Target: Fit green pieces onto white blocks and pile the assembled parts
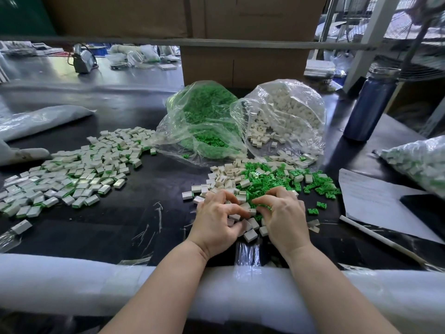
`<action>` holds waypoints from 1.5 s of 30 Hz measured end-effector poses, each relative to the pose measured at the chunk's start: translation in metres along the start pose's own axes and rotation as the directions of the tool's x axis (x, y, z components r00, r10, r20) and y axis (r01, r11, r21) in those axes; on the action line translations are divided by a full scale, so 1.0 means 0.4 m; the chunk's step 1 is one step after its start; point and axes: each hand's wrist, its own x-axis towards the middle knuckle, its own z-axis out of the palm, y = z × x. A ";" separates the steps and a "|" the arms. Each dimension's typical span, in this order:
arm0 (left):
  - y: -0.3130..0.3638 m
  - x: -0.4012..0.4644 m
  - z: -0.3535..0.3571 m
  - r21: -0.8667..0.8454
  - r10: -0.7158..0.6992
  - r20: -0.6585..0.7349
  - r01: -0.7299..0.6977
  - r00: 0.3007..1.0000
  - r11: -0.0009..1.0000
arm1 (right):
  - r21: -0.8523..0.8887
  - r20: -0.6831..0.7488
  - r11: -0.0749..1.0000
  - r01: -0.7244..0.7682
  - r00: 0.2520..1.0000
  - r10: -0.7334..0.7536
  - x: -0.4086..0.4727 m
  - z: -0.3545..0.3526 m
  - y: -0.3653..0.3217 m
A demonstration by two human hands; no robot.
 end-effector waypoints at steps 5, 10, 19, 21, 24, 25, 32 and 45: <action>-0.004 0.002 0.002 0.021 -0.007 0.036 0.006 0.999 1.000 | 0.052 -0.037 0.999 -0.011 0.999 0.013 0.001 0.001 0.001; -0.004 0.003 0.002 -0.017 -0.012 0.019 0.012 1.000 1.000 | 0.115 -0.057 0.993 -0.028 0.998 0.035 -0.001 0.001 0.003; -0.001 0.004 -0.004 -0.178 -0.078 -0.079 0.063 0.994 0.982 | 0.048 0.010 0.999 0.007 1.000 -0.008 -0.002 -0.002 -0.001; -0.002 0.004 -0.002 -0.210 -0.105 -0.070 0.089 0.992 0.974 | 0.064 -0.035 0.998 0.009 0.999 -0.007 0.001 -0.001 0.002; -0.008 0.005 -0.002 -0.314 -0.173 -0.035 0.154 0.984 0.937 | 0.201 -0.128 0.979 0.031 0.992 -0.005 0.000 -0.006 0.000; -0.010 0.006 -0.002 -0.361 -0.191 -0.025 0.169 0.981 0.917 | 0.287 -0.143 0.957 0.043 0.990 -0.002 -0.002 -0.009 -0.002; -0.010 0.009 -0.006 -0.526 -0.215 -0.018 0.174 0.976 0.832 | 0.685 -0.055 0.728 0.023 0.998 0.020 -0.006 -0.020 -0.022; 0.002 0.001 -0.002 -0.404 -0.137 -0.125 0.076 0.983 0.911 | 0.721 -0.007 0.693 -0.016 0.999 0.031 -0.008 -0.013 -0.021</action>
